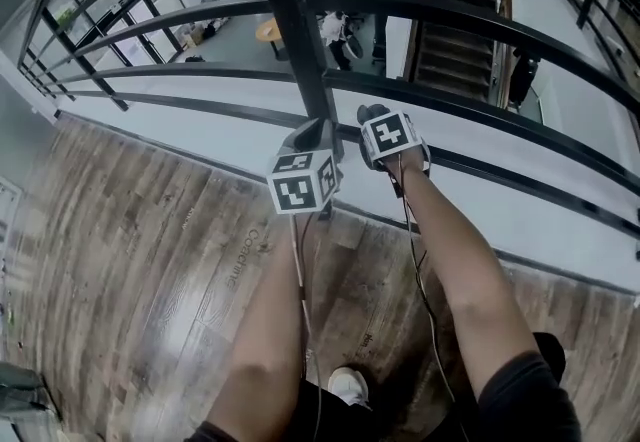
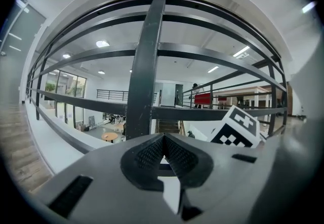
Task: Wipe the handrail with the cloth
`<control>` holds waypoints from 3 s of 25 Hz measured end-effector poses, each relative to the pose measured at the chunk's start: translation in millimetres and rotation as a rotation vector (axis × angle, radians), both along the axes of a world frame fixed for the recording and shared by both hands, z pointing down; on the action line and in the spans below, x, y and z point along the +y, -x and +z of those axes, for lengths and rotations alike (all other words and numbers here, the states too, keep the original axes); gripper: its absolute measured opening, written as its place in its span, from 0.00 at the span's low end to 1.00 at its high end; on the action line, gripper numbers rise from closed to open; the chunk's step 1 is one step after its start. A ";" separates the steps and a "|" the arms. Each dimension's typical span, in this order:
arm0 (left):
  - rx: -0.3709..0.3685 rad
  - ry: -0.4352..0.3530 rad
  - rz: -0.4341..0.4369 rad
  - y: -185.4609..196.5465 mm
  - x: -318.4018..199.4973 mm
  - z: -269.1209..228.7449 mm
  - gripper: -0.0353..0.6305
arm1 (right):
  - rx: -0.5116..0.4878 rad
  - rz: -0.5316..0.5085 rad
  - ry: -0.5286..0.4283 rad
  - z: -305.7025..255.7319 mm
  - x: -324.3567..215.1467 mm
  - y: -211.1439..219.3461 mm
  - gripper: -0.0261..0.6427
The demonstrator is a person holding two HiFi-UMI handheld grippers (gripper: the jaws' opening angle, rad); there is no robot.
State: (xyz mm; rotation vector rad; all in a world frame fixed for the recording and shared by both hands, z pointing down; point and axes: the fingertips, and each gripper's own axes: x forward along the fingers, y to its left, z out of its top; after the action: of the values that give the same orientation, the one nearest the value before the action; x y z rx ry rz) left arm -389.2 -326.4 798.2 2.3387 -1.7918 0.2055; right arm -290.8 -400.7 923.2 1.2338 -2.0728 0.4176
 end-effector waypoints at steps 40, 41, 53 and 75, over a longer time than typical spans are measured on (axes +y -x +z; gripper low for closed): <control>-0.055 0.093 0.330 -382.8 6.8 47.7 0.05 | 0.026 0.374 -0.096 7.7 126.2 -527.7 0.19; -0.062 0.092 0.346 -396.8 9.4 49.7 0.05 | 0.028 0.376 -0.096 7.8 129.5 -536.3 0.19; -0.099 0.103 0.530 -571.5 42.8 94.3 0.05 | -0.057 0.439 -0.093 16.5 166.1 -673.4 0.19; -0.088 0.128 0.727 -880.4 129.8 111.1 0.05 | -0.154 0.719 -0.217 19.8 258.4 -967.0 0.20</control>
State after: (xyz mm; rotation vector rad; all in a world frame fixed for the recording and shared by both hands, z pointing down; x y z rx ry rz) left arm 491.1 -196.6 909.4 2.8018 -0.8412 0.5051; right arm 676.2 -142.3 943.0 2.1347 -1.7672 0.6306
